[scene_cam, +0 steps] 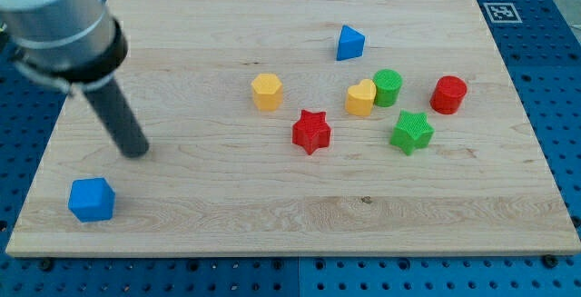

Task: Move the blue triangle to the blue cube

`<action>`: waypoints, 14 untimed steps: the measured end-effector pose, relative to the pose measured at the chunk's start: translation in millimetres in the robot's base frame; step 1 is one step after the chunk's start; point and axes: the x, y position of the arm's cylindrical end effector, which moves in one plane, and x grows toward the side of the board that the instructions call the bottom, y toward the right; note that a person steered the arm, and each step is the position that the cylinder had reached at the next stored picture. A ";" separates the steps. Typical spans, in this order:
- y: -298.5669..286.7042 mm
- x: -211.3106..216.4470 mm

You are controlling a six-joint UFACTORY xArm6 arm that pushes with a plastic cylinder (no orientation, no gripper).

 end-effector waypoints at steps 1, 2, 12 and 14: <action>-1.5 -90.2; -1.5 -176.2; 264.6 -148.3; 212.1 -130.5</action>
